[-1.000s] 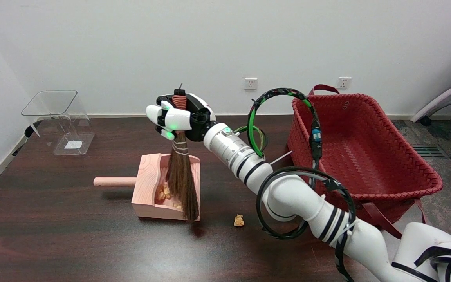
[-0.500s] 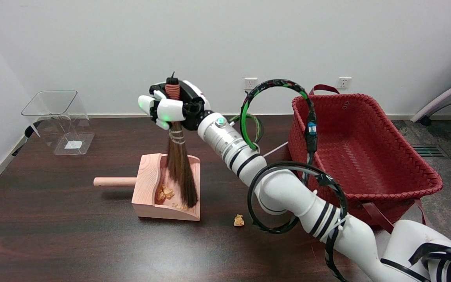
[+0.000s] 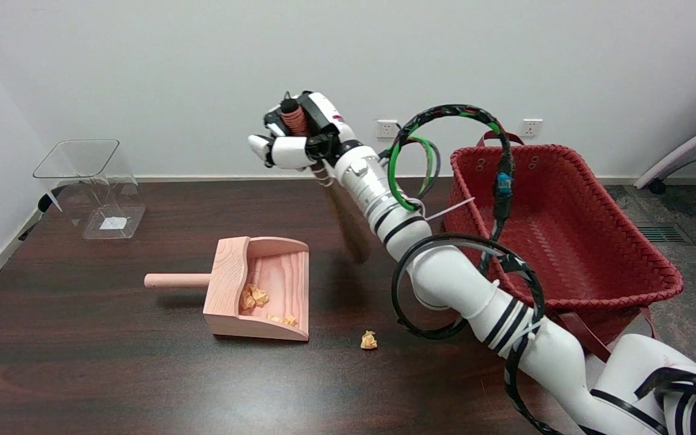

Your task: Sweep the paper balls into the dustpan.

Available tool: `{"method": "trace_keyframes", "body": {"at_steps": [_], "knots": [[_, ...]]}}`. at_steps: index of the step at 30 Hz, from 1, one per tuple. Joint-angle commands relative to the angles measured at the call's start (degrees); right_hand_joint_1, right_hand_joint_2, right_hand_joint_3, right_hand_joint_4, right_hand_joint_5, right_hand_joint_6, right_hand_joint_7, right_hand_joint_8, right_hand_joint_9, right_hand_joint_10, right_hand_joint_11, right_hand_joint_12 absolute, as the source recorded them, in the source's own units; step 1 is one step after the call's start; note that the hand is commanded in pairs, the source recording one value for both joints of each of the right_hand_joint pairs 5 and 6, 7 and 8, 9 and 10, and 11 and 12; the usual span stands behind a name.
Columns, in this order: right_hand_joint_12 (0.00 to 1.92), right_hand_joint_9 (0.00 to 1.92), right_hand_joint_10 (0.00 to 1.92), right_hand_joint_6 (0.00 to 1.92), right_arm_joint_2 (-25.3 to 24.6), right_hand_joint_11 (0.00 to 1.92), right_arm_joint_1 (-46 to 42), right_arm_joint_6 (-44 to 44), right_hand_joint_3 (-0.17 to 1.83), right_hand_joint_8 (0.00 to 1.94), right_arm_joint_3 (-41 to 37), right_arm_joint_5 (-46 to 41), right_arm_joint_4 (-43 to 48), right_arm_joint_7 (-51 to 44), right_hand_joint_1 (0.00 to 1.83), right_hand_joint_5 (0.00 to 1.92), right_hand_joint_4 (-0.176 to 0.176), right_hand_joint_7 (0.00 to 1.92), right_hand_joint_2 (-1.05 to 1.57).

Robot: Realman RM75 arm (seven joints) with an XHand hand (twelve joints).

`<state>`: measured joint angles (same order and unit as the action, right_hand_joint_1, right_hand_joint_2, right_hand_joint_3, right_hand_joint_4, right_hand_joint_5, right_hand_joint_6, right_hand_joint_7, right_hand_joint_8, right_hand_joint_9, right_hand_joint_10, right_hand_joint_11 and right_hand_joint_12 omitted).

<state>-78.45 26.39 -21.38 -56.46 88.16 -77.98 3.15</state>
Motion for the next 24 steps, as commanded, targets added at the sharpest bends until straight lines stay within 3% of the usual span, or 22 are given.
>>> {"method": "trace_keyframes", "body": {"at_steps": [1, 14, 21, 24], "knots": [[1.92, 1.92, 1.92, 1.92, 0.8, 1.92, -6.7, -6.8, 0.58, 1.92, -4.8, 1.1, -0.6, -20.4, 1.34, 1.92, 0.0, 1.92, 1.12], [1.92, 1.92, 1.92, 1.92, 0.0, 1.92, -13.9, -11.3, 0.5, 1.92, -7.2, -3.5, -4.2, -25.5, 1.32, 1.92, 0.0, 1.92, 1.18], [1.92, 1.92, 1.92, 1.92, -0.5, 1.92, -22.4, -14.2, 0.48, 1.92, -6.9, -6.0, -17.5, -33.5, 1.32, 1.92, 0.0, 1.92, 1.18], [1.92, 1.92, 1.92, 1.92, -0.5, 1.92, -25.6, -20.2, 0.49, 1.92, -3.5, -9.4, -24.2, -39.4, 1.32, 1.92, 0.0, 1.92, 1.18]]}}
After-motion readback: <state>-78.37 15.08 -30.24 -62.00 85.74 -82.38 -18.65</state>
